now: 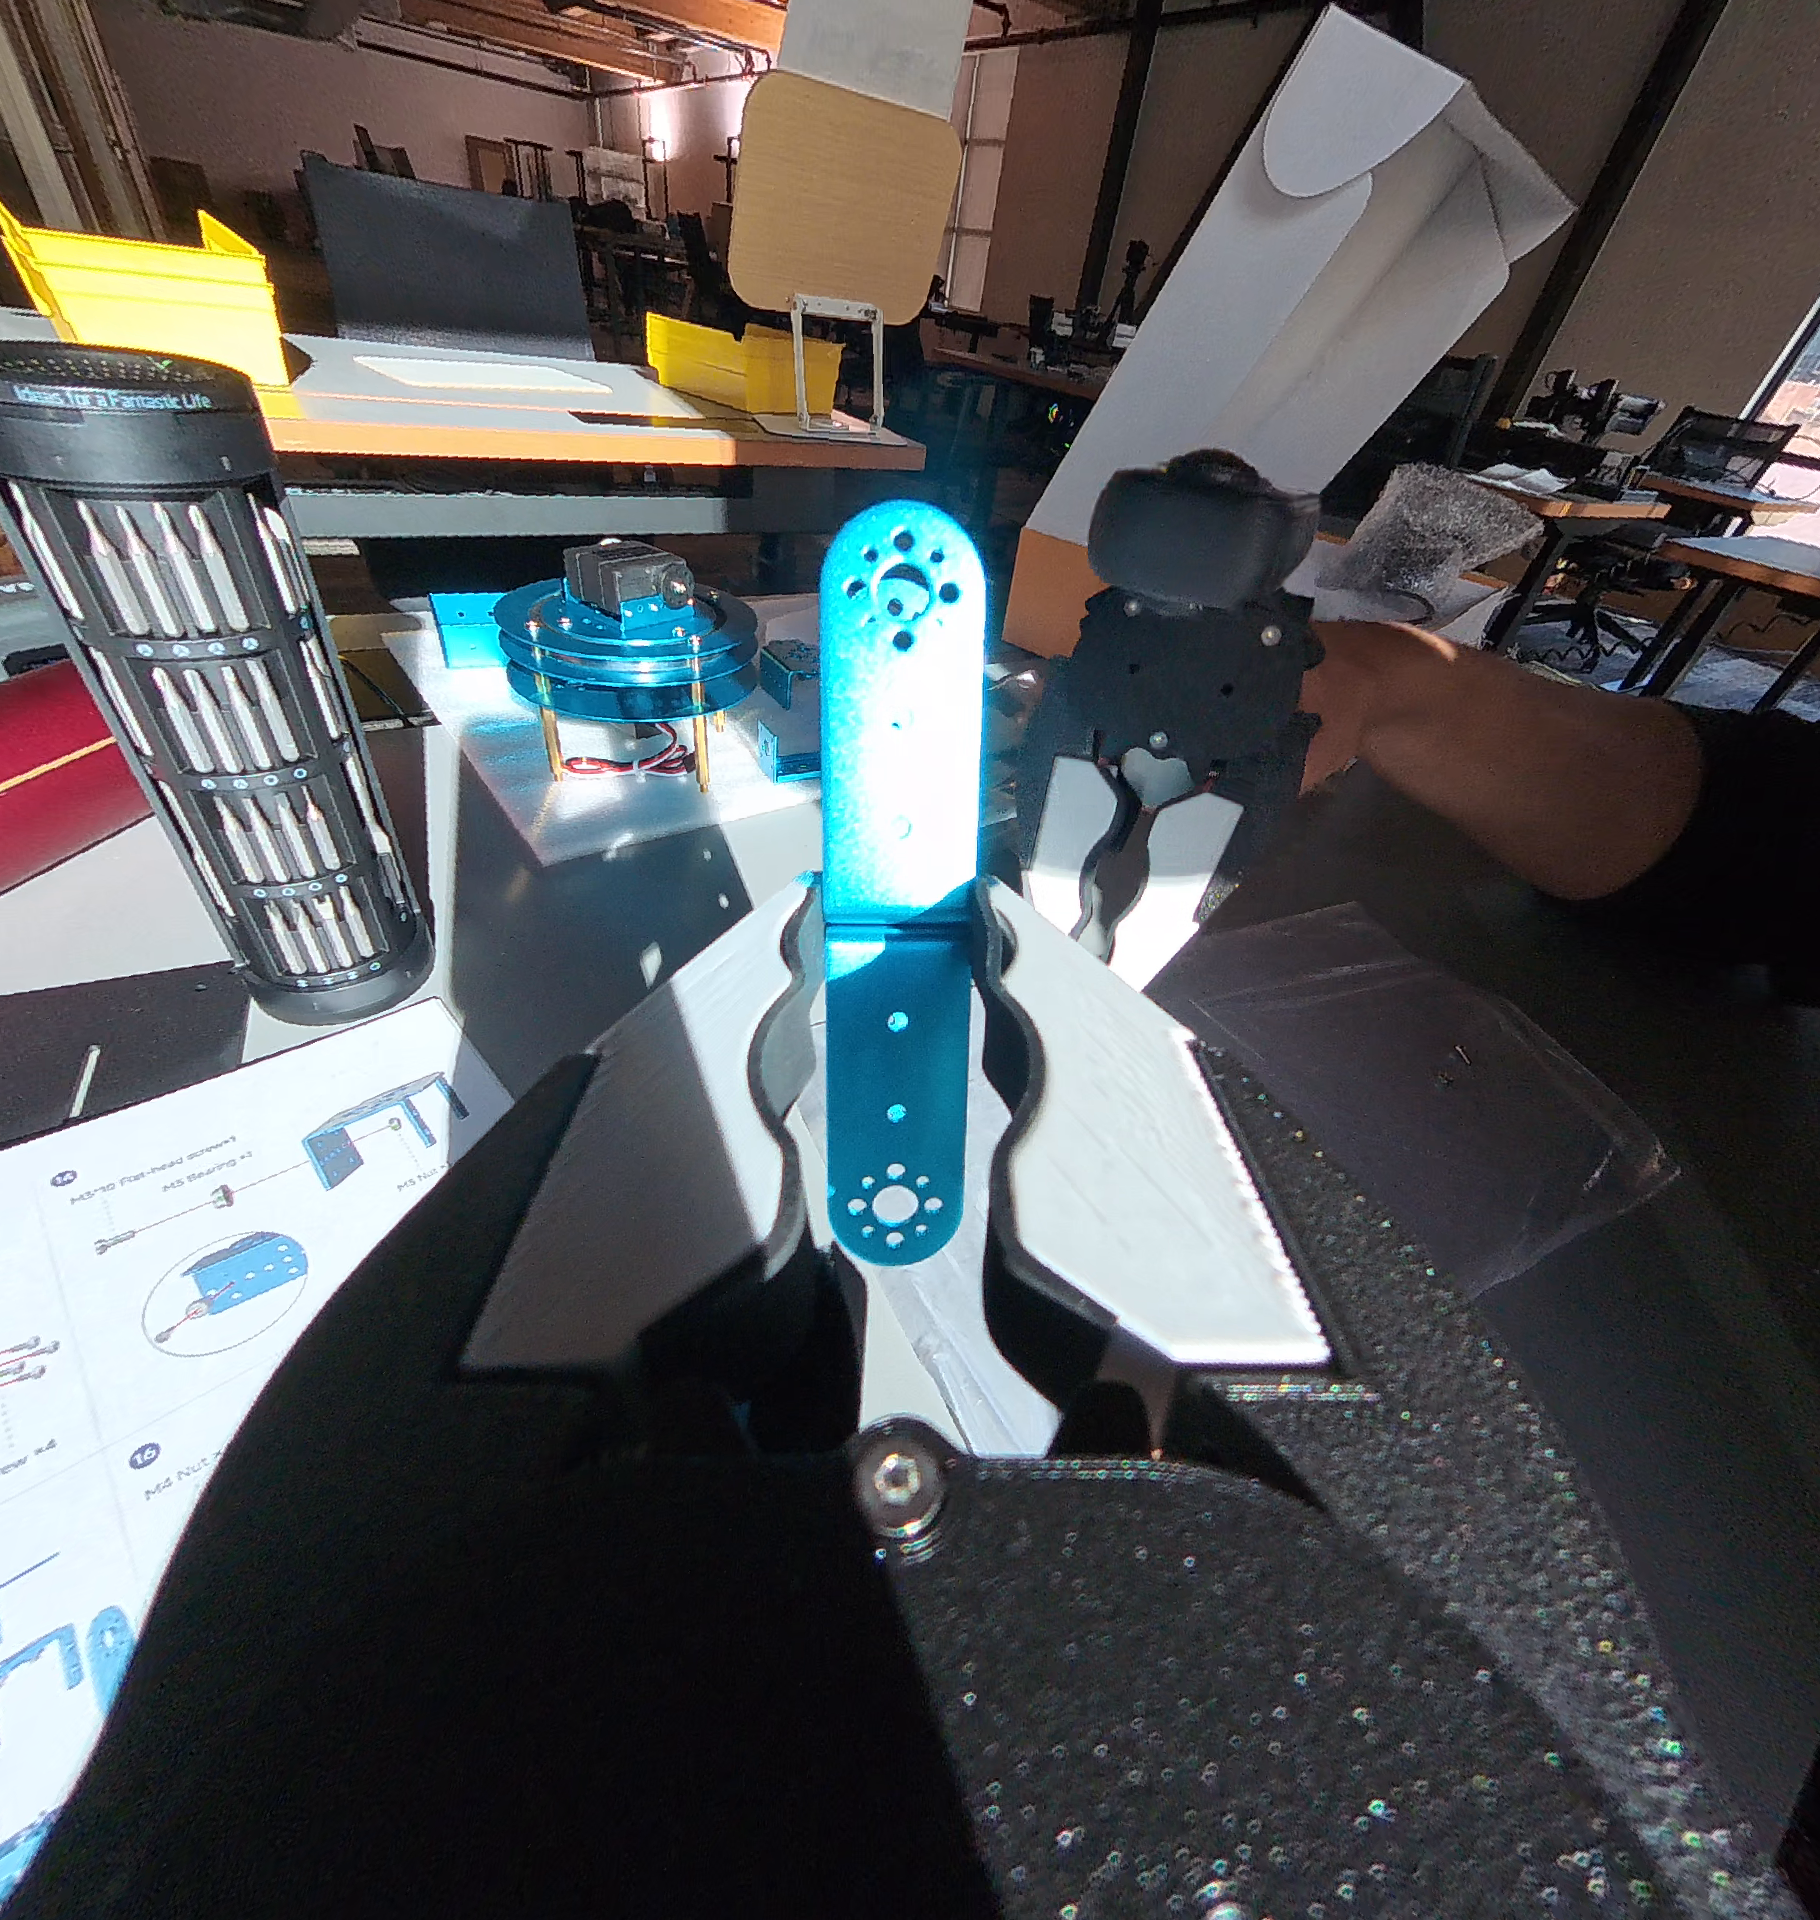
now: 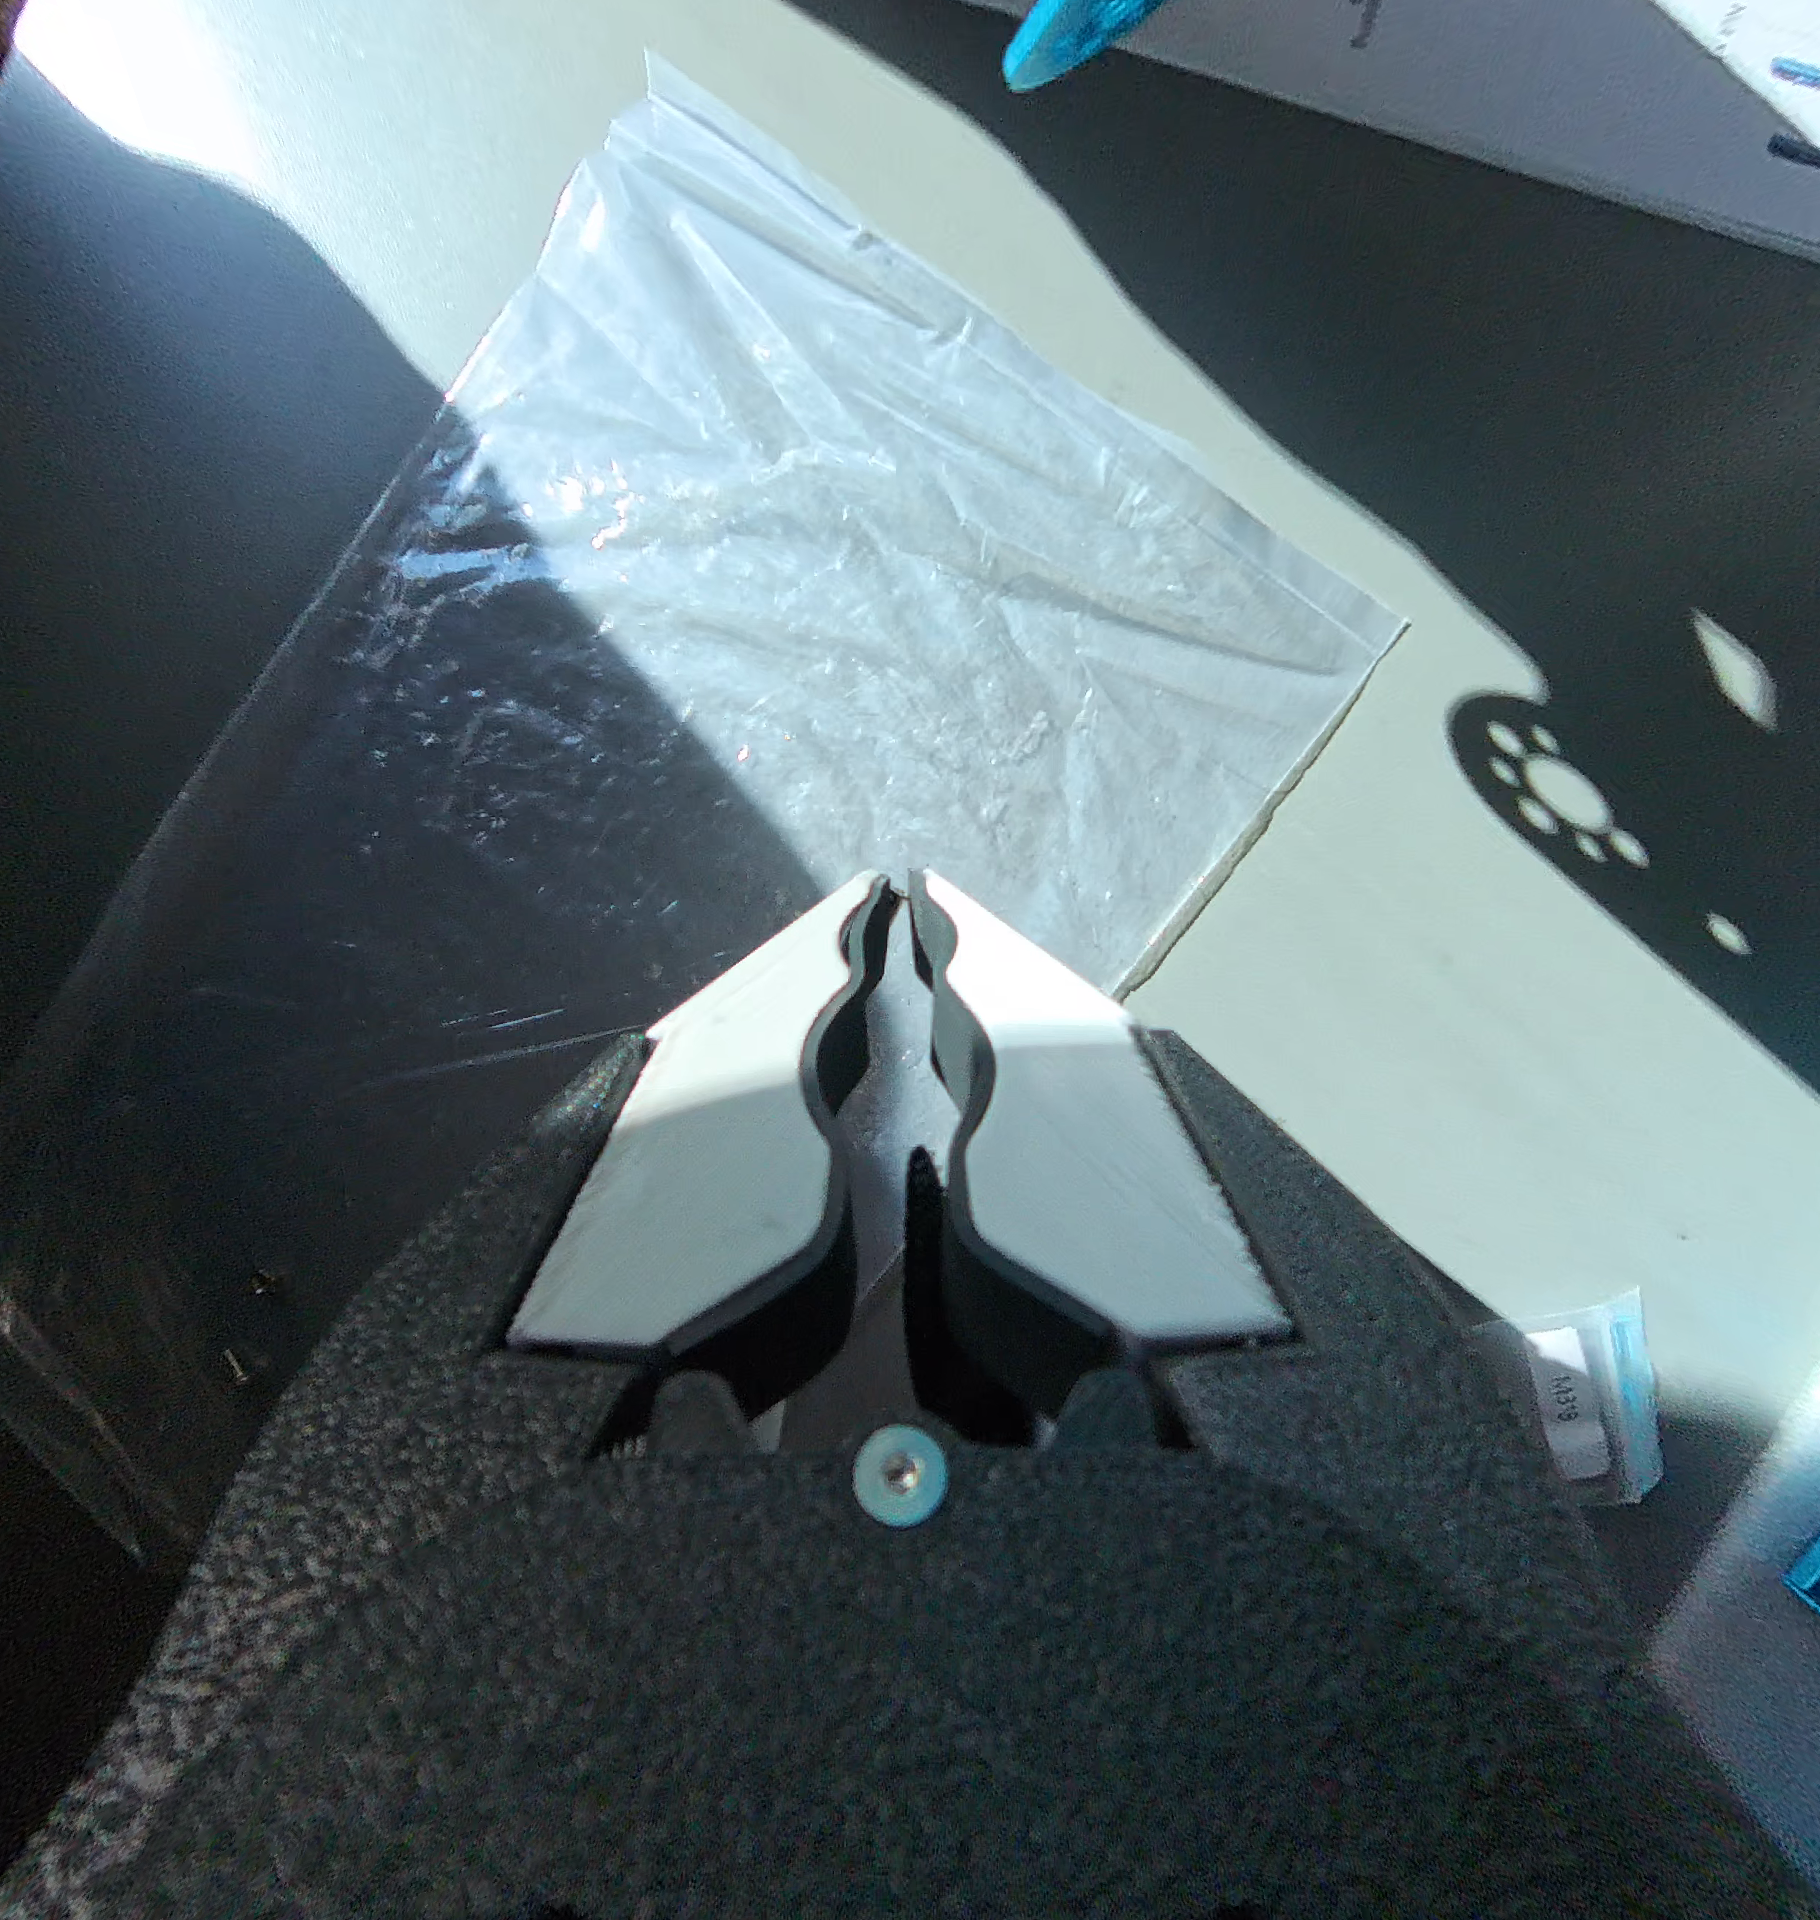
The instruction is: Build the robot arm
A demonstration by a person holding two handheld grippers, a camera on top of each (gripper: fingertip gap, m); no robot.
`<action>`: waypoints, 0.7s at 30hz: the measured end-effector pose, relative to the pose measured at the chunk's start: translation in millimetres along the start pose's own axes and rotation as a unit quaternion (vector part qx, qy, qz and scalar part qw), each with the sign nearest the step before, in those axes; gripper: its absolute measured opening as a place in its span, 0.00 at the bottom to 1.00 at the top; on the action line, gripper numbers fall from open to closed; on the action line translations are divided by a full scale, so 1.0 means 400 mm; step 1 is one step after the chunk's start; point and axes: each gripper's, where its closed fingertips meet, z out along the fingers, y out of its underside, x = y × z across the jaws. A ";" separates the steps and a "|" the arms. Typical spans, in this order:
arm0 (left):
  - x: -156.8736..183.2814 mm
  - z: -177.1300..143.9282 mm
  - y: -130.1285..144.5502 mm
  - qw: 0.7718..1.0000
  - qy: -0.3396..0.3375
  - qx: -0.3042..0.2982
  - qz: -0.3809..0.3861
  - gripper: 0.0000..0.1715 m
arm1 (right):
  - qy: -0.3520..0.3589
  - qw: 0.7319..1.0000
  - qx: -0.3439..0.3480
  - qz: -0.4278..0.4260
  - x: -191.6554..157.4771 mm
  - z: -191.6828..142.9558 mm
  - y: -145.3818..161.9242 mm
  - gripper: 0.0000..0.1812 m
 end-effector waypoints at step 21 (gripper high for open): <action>0.074 0.029 -0.055 0.997 0.034 0.055 -0.040 0.15 | 0.002 0.896 0.441 0.055 -0.022 -0.312 -0.293 0.00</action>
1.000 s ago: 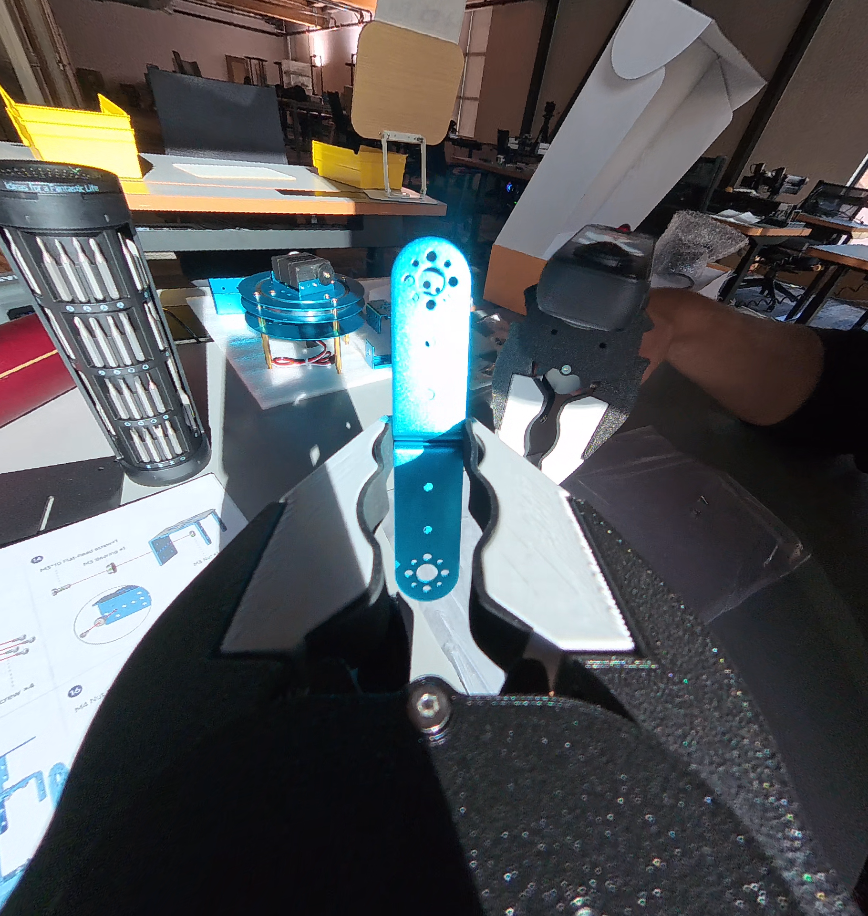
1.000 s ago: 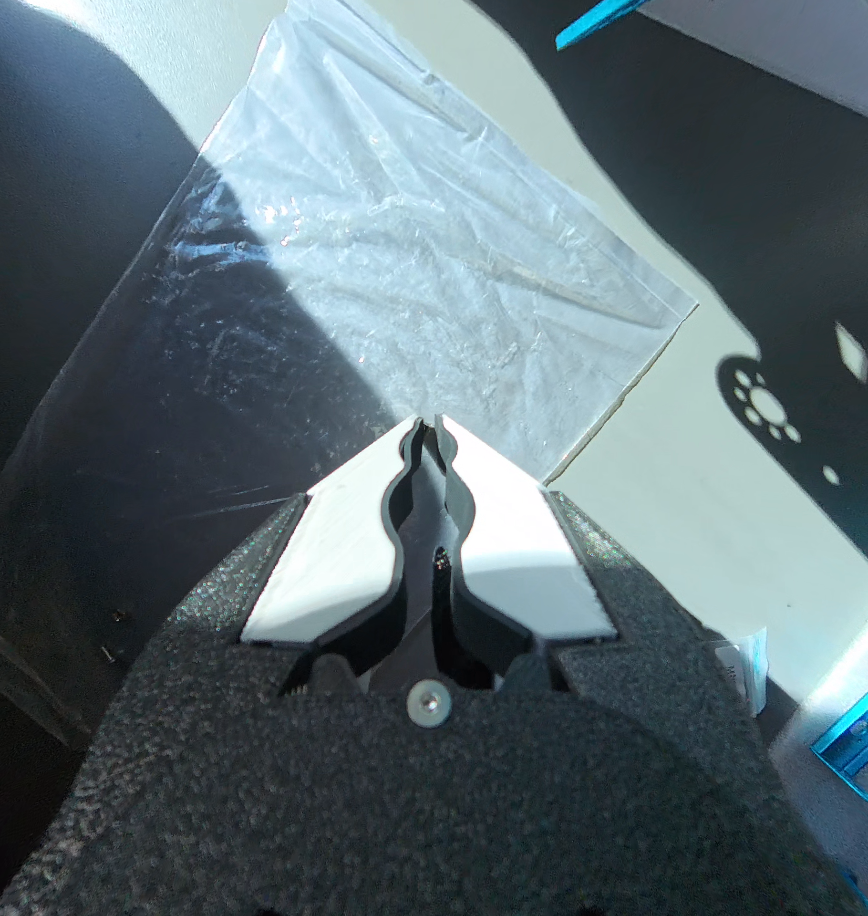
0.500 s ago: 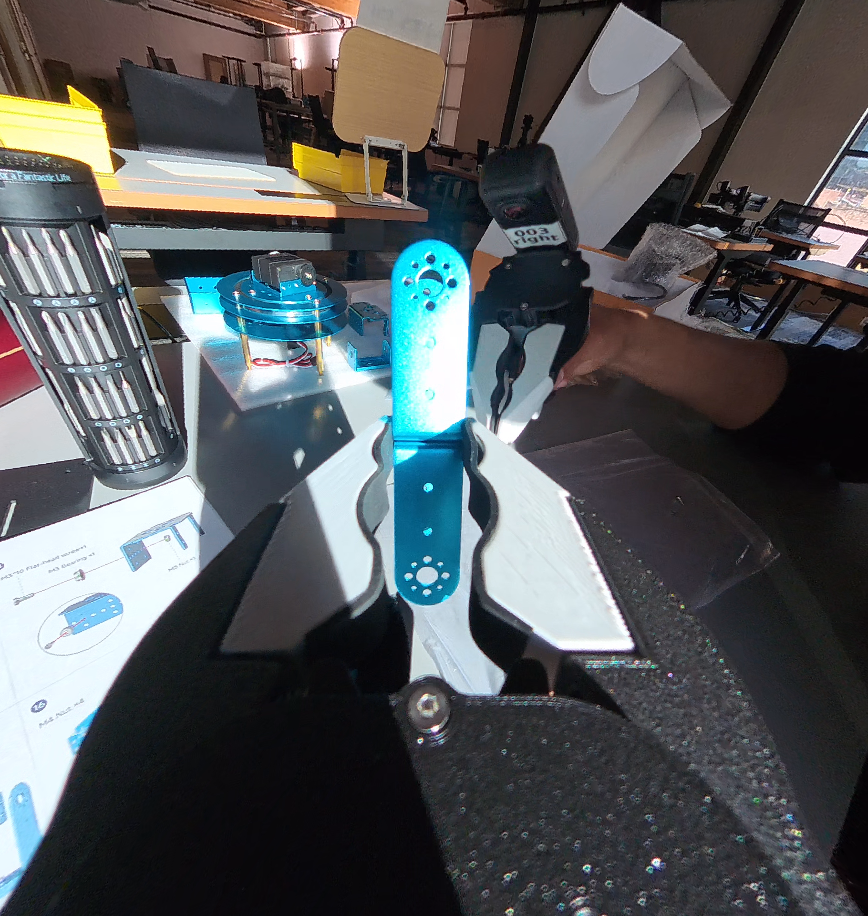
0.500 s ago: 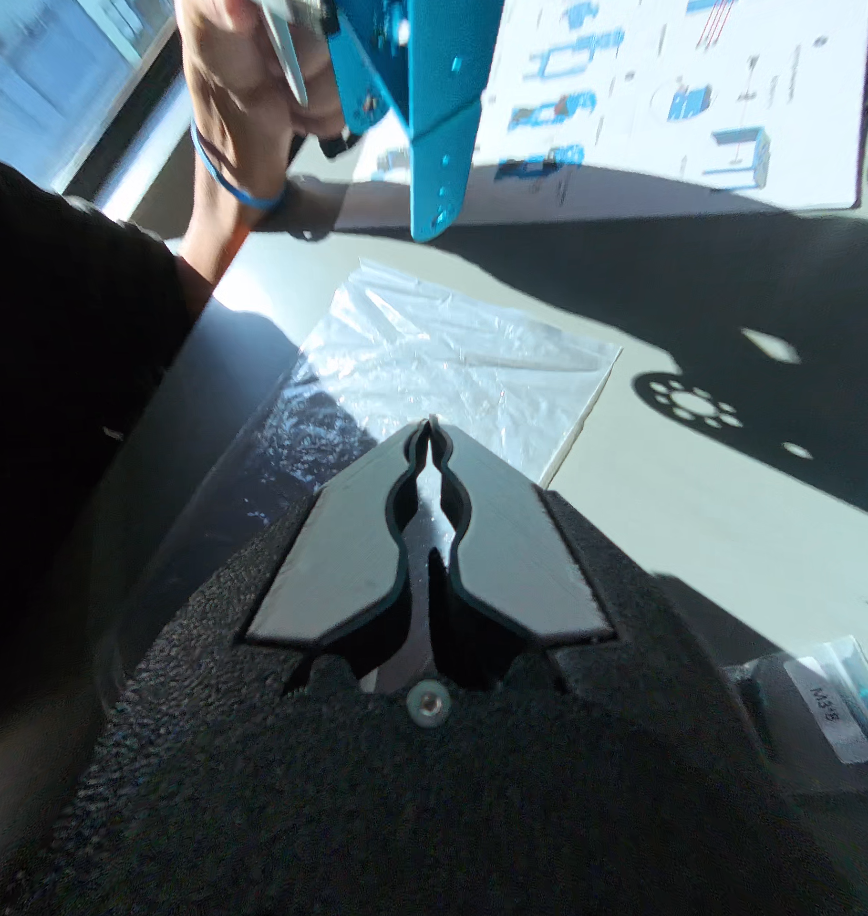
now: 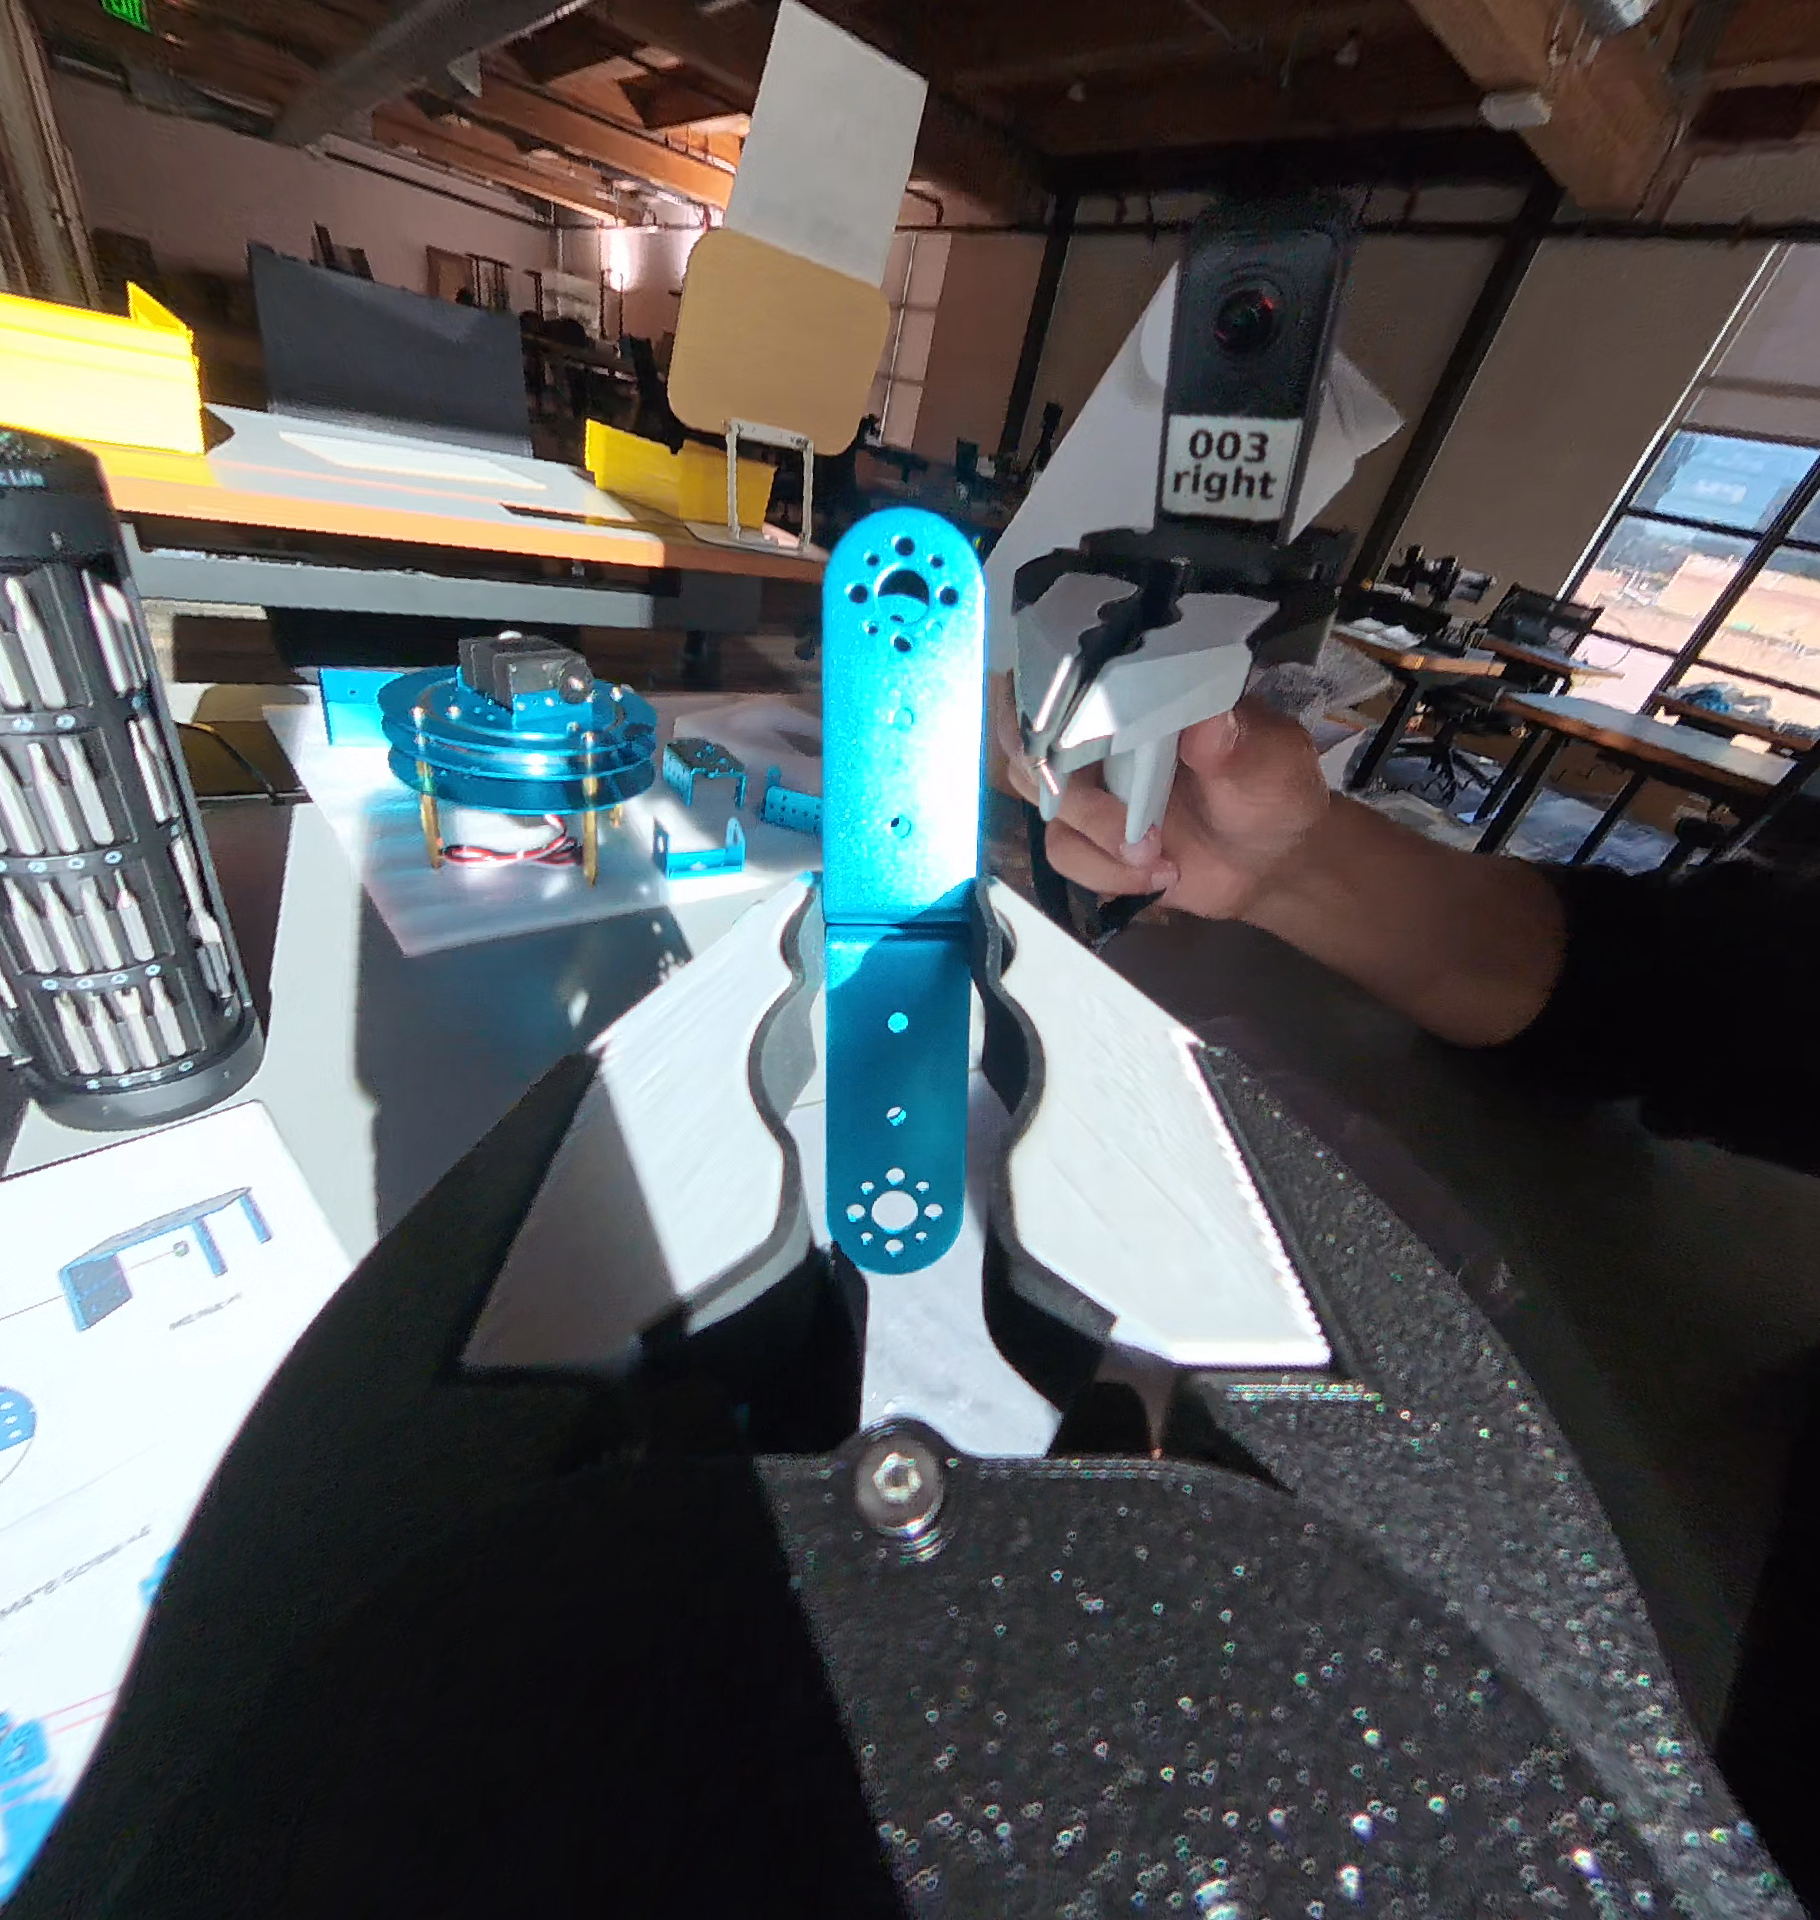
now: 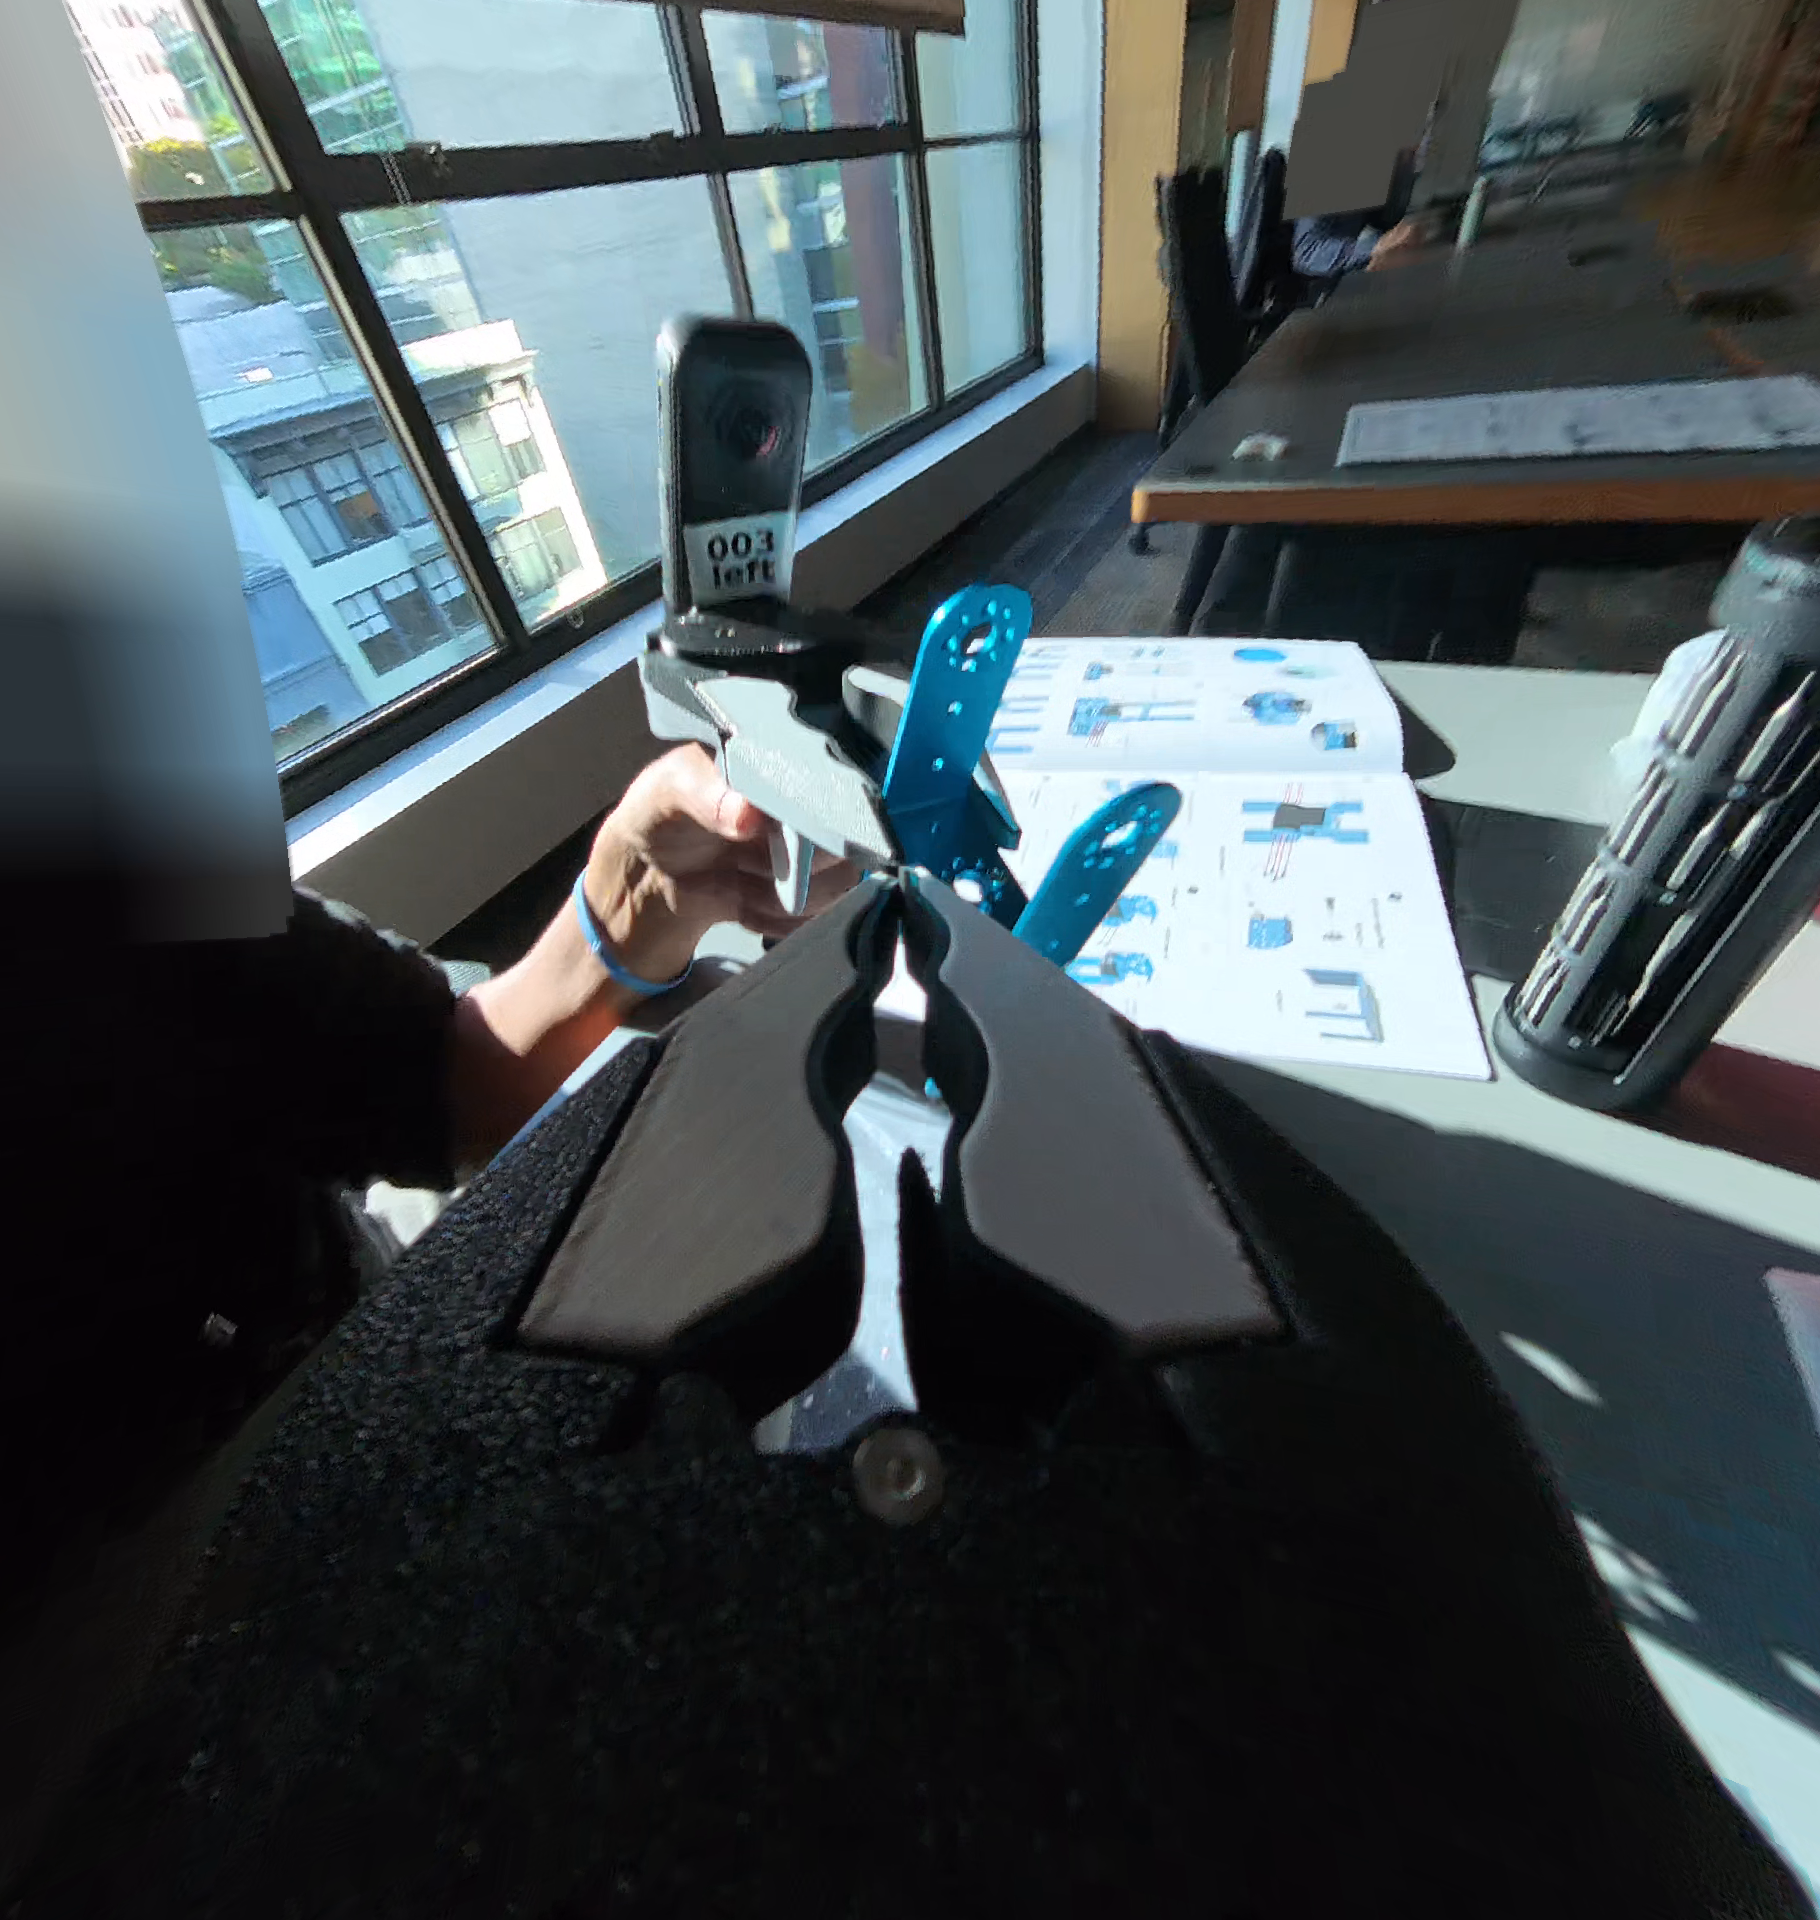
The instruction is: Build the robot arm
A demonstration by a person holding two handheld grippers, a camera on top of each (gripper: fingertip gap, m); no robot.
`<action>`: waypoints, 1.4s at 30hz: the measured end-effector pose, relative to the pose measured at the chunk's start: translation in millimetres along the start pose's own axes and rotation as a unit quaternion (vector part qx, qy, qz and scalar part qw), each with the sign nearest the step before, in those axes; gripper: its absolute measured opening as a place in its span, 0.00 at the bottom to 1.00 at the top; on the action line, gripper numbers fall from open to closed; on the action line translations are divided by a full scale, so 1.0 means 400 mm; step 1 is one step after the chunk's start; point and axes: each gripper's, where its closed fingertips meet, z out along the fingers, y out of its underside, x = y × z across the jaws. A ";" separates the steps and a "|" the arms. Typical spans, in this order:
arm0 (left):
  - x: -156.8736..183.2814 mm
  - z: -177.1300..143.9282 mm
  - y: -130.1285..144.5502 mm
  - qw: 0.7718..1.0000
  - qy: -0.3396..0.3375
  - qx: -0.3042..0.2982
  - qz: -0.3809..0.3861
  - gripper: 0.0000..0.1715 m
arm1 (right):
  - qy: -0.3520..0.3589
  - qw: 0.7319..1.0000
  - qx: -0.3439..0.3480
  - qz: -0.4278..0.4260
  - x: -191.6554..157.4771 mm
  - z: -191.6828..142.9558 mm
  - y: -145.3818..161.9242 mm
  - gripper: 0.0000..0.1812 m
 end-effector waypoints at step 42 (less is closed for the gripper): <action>-0.087 -0.099 -0.043 0.995 -0.076 0.045 0.037 0.15 | 0.033 0.968 -0.236 -0.074 -0.006 0.026 0.218 0.10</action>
